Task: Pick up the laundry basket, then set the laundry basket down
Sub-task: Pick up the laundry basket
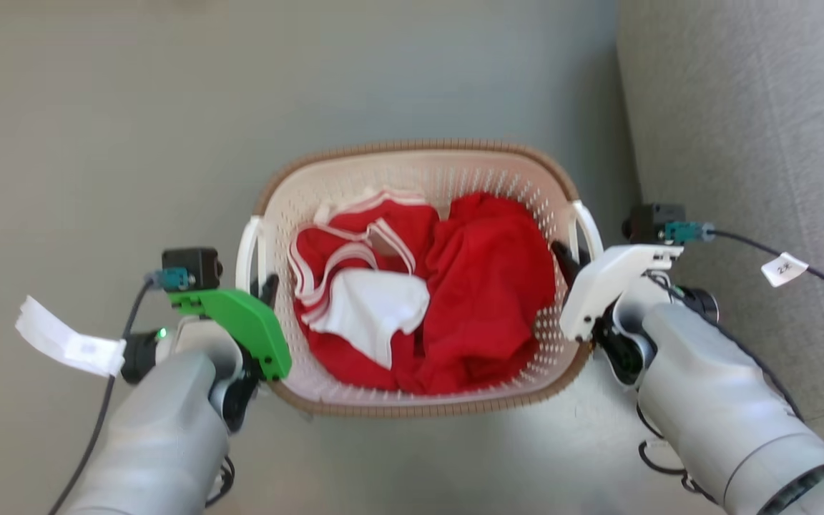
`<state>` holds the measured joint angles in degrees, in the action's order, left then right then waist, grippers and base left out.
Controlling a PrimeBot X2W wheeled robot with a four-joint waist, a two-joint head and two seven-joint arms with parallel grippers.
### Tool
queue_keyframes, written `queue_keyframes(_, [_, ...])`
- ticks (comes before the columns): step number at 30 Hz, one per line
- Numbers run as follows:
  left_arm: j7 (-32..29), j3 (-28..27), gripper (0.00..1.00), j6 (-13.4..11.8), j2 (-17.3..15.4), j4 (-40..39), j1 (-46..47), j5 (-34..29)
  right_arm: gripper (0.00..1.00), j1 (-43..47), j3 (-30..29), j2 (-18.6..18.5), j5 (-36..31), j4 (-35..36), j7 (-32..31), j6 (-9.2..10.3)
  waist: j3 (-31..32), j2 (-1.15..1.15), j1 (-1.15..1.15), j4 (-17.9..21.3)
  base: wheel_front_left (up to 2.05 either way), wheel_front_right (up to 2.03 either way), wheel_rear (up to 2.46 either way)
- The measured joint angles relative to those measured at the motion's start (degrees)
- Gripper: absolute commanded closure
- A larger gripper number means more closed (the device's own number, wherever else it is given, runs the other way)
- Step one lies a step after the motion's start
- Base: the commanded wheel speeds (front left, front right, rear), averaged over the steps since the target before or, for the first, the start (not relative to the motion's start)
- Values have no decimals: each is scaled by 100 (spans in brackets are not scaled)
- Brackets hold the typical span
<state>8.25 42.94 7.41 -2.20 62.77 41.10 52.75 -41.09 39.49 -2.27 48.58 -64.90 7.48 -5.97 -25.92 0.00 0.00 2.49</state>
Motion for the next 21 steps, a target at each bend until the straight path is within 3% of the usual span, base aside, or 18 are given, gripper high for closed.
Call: queue_keyframes(21, [-470, 259, 100, 13, 156, 383, -1155, 355, 100, 1149, 423, 57, 394, -224, -660, -5, 1739, 0, 0, -20, 0, 0, 0])
